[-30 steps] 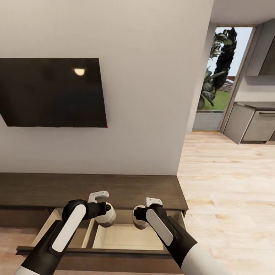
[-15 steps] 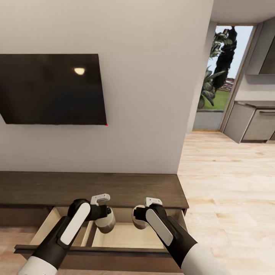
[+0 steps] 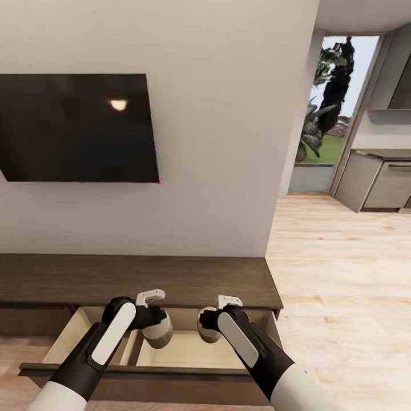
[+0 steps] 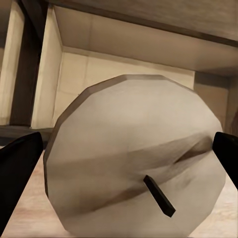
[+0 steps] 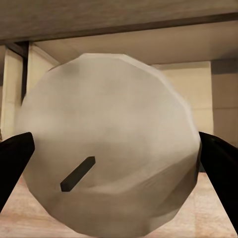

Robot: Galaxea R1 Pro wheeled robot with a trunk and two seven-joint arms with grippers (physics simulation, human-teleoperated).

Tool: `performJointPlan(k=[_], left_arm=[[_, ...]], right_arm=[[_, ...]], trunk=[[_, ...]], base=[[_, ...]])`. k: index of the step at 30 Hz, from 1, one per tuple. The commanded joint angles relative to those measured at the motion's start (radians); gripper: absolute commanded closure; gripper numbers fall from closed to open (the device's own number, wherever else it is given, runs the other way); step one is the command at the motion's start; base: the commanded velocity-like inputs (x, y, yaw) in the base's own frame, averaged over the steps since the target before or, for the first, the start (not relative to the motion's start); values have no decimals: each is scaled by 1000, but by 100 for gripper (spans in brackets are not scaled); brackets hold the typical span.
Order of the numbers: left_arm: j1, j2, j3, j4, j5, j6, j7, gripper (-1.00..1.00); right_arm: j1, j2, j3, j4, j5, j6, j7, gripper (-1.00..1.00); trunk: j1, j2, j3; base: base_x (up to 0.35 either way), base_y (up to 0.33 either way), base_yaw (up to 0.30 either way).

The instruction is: Place each of the two pumpkins and all three candles from the living room inside a cabinet in the living room (use any cabinet), then make sure every cabinet is closed, and position the cauldron so it is next to a table in the living room.

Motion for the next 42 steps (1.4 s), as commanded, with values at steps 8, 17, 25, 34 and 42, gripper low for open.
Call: performJointPlan(k=[8,17,25,34,42], left_arm=[[-1,-8,-6,-1,7,0,11,100],[0,-7,-50,-1,8,-61,10,100],[0,-7,-62,-1,8,-91,10,100],[0,-6,-86,-1,8,-103,9,100],[0,-6,-87,-1,8,-103,8,100]], right_arm=[[-1,2,2,23,-10,-1,-9,100],[-26,3,2,74,2,-8,-7,100],[-27,3,4,71,10,-31,-6,100],[-27,2,14,67,25,-74,45,100],[-27,1,16,58,30,-93,70,100]], trunk=[[31,-57,-26],[65,-120,-54],[96,-176,-79],[130,-239,-108],[161,-295,-133]], base=[[0,0,0],[0,0,0],[0,0,0],[0,0,0],[0,0,0]])
